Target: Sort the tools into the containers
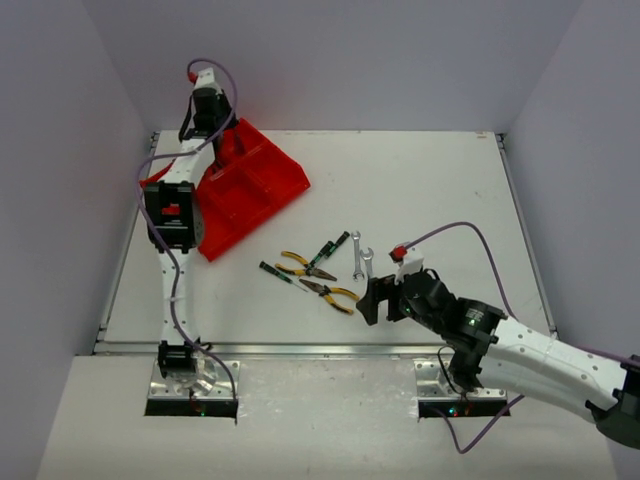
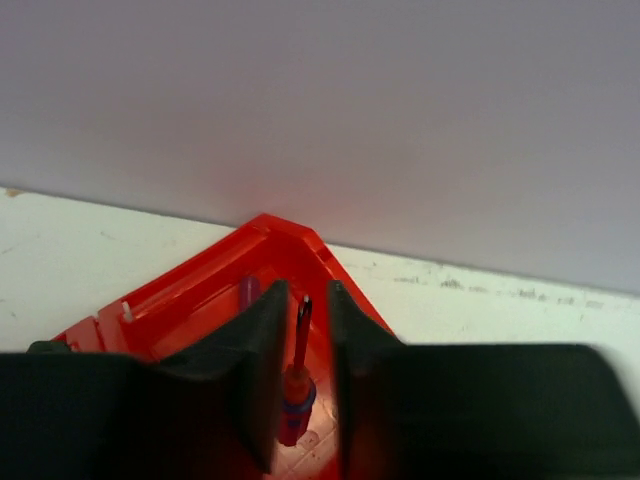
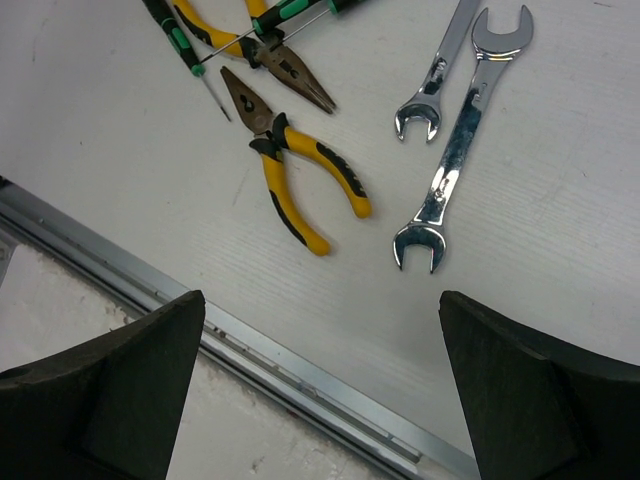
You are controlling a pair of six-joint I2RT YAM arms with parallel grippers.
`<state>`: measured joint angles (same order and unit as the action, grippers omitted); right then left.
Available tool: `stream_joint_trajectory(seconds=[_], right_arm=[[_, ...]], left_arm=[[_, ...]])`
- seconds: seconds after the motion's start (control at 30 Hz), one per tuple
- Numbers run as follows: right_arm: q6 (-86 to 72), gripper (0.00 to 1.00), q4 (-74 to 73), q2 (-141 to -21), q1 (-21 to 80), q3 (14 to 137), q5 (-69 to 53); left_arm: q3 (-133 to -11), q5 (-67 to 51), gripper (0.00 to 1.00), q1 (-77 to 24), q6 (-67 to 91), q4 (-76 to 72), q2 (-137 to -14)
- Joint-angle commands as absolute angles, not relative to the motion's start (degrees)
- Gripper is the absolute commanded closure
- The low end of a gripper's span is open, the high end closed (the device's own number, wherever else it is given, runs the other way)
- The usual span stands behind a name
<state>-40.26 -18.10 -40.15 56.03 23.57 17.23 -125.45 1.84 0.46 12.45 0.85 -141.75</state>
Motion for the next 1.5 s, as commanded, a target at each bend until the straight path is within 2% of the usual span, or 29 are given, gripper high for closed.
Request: stream_joint_trajectory(seconds=[0.0, 0.03, 0.17, 0.3, 0.4, 0.47, 0.6, 0.7, 0.73, 0.77, 0.9, 1.07, 1.23, 1.47], right_arm=[[-37.7, 0.01, -16.9, -43.6, 56.2, 26.0, 20.8], [-37.2, 0.01, -17.5, -44.7, 56.2, 26.7, 21.2], [-37.4, 0.01, -19.5, -49.7, 55.8, 30.3, 23.5], [-39.8, 0.01, -22.0, -59.0, 53.0, 35.9, 23.2], [-40.1, 0.01, -23.3, -66.6, 46.8, 40.2, 20.3], [-39.8, 0.04, -23.5, -72.6, 42.9, 43.0, 18.6], [-38.4, 0.11, -26.8, -82.9, 40.8, 49.7, 19.1], [-37.7, 0.16, -27.3, -86.2, 40.5, 52.4, 18.8], [-37.6, 0.18, -27.4, -86.5, 40.2, 52.9, 18.5], [-37.2, 0.24, -27.5, -87.4, 39.1, 53.2, 17.8], [-35.8, 0.43, -27.4, -90.8, 37.9, 53.8, 15.8], [-35.1, 0.56, -27.4, -95.4, 37.5, 54.1, 14.0], [-35.4, 0.62, -26.0, -98.4, 37.4, 53.1, 12.6], [-34.9, 0.69, -23.2, -101.8, 35.4, 50.6, 9.2]], left_arm=[[-125.9, 3.4, 0.33, -4.3, 5.8, 3.4, -137.1], [-126.0, 4.0, 0.22, -4.5, 5.6, 4.3, -136.4], [-126.3, 7.7, 0.09, -4.8, 7.6, 7.7, -131.1], [-124.8, 9.7, 0.04, -4.8, 11.9, 11.6, -122.0], [-121.3, 9.9, 0.0, -4.8, 17.7, 16.1, -113.1], [-115.8, 8.0, 0.0, -4.7, 24.1, 20.2, -104.7], [-91.7, -2.3, 0.0, -5.6, 34.4, 18.2, -84.6], [-74.9, -2.8, 0.0, -8.7, 36.0, 15.4, -69.1], [-70.6, -3.0, 0.0, -8.9, 35.8, 15.4, -67.5], [-65.4, -4.0, 0.0, -9.5, 35.0, 15.6, -63.1], [-56.4, -3.1, 0.0, -9.7, 29.8, 22.6, -52.1], [-53.4, -4.9, 0.0, -9.7, 22.2, 28.7, -43.4], [-48.6, -0.4, 0.0, -9.8, 18.5, 29.1, -38.2], [-44.8, -1.2, 0.0, -9.7, 19.3, 26.9, -37.2]])
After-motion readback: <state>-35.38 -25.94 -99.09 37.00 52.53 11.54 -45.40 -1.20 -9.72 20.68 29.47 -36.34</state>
